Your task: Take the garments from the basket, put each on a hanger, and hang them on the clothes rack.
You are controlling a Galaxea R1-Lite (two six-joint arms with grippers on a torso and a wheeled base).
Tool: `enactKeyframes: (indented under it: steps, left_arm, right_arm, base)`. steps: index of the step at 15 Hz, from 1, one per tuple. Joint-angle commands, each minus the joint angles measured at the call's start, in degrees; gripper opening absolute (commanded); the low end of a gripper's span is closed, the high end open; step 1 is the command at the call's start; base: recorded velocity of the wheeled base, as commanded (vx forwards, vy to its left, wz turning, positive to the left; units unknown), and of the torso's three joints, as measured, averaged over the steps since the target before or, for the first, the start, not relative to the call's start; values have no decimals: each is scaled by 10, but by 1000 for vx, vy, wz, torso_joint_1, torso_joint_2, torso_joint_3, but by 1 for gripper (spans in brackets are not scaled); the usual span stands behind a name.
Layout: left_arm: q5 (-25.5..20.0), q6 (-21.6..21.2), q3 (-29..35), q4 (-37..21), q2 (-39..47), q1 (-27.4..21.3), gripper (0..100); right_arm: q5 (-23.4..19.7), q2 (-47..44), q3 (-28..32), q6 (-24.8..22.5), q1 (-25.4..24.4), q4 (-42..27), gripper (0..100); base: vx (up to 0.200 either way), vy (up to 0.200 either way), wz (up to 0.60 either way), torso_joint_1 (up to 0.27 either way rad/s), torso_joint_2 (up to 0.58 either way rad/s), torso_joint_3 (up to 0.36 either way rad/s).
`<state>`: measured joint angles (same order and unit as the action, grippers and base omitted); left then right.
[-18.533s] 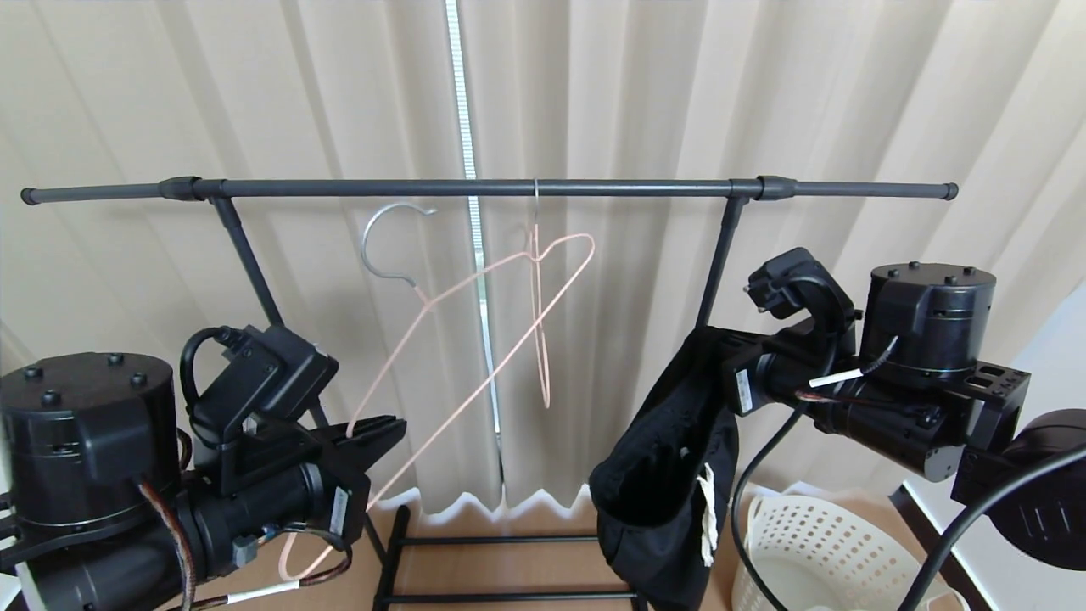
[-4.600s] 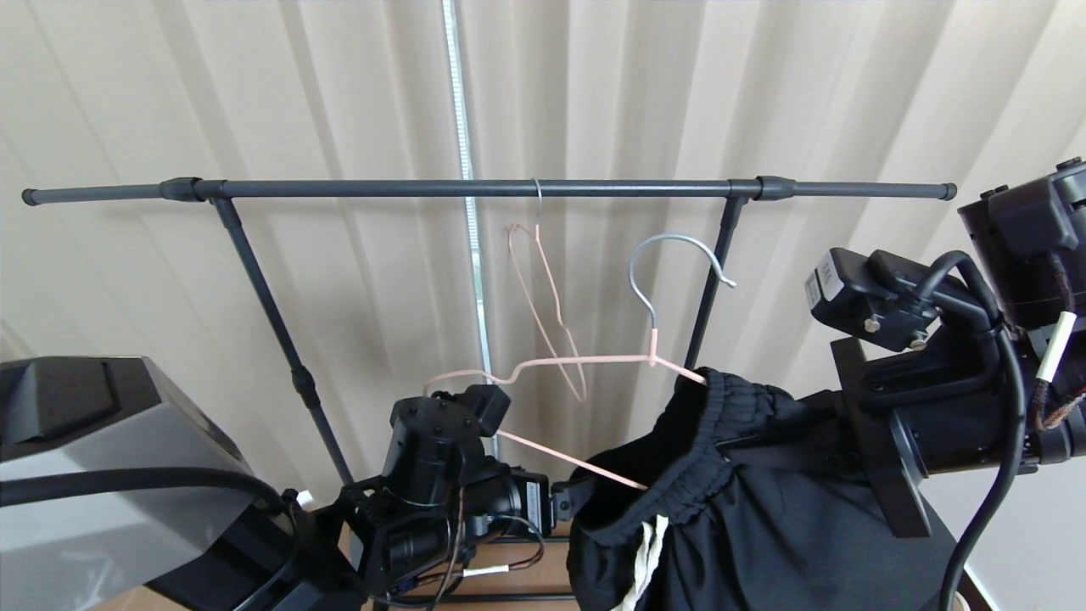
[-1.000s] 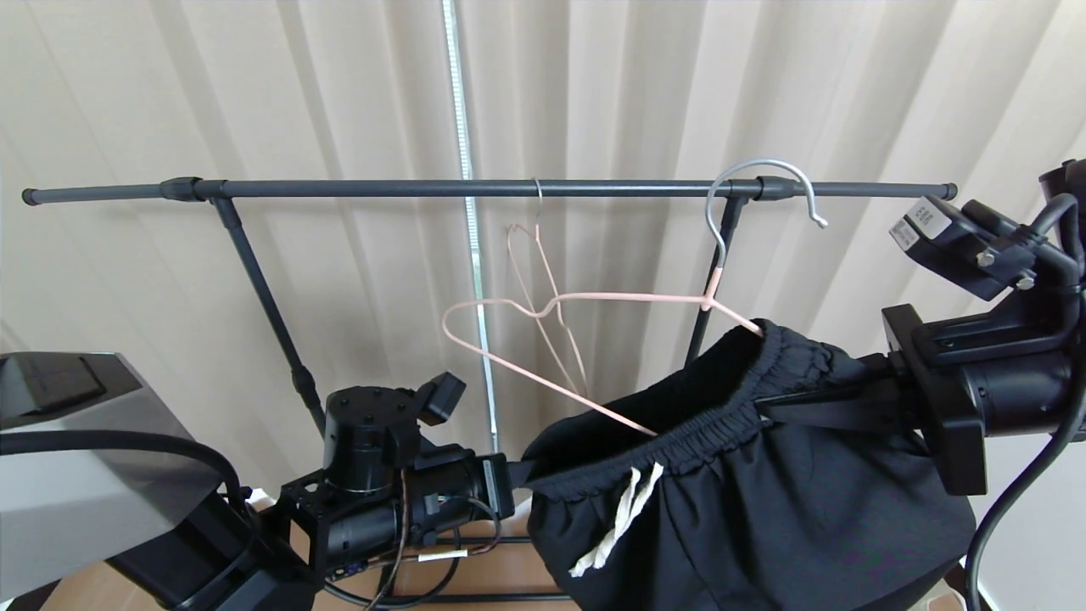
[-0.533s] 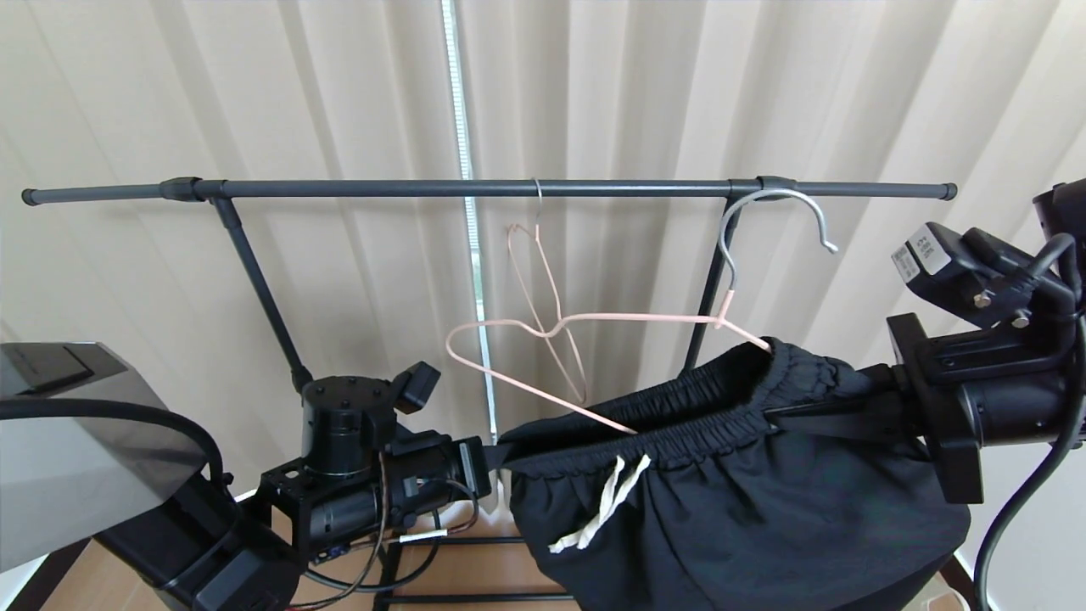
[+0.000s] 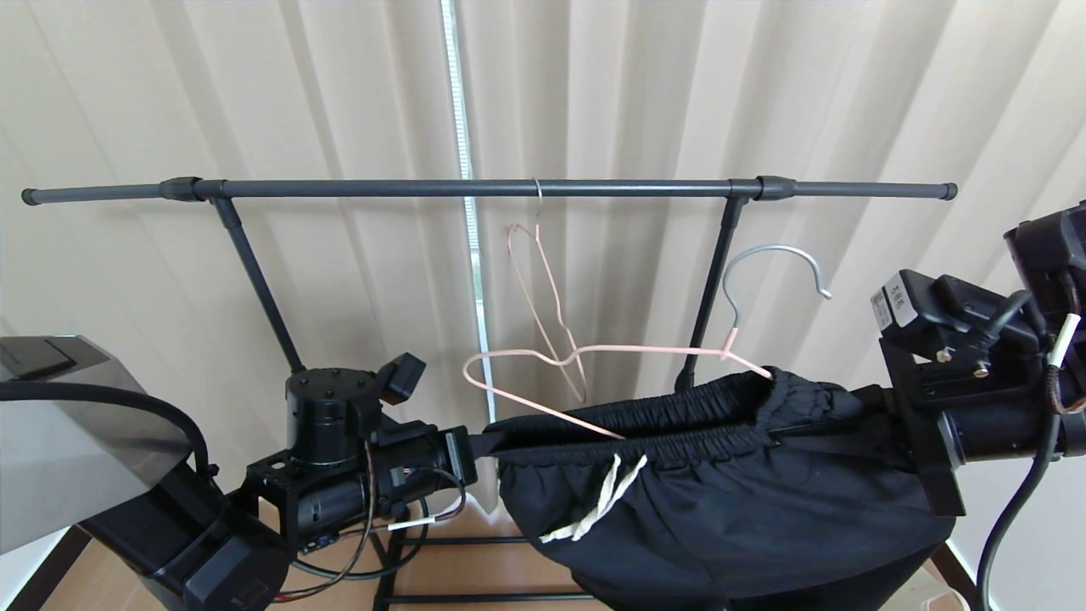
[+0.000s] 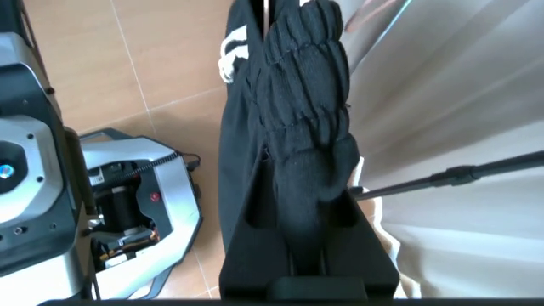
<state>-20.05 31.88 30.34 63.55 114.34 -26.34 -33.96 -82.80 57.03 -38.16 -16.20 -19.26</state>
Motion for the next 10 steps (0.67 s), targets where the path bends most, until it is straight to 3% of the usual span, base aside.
enactKeyframes:
  steps: [1,5,8,10]
  left_arm:
    - [1,-6,2,0,-1,7,0]
    - [2,-23,9,-21,-15,17,0]
    - [2,-26,47,-96,-45,30,0]
    - [8,-54,77,-161,-59,39,0]
  right_arm:
    - [2,-5,-3,-6,0,-1,0]
    - [22,-18,-7,-10,0,-1,0]
    - [30,-22,-8,-19,-1,-1,0]
    - [45,-23,-11,-22,-3,-1,0]
  base:
    - [0,0,0,0,0,0]
    - [0,0,0,0,0,0]
    - [0,0,0,0,0,0]
    - [0,0,0,0,0,0]
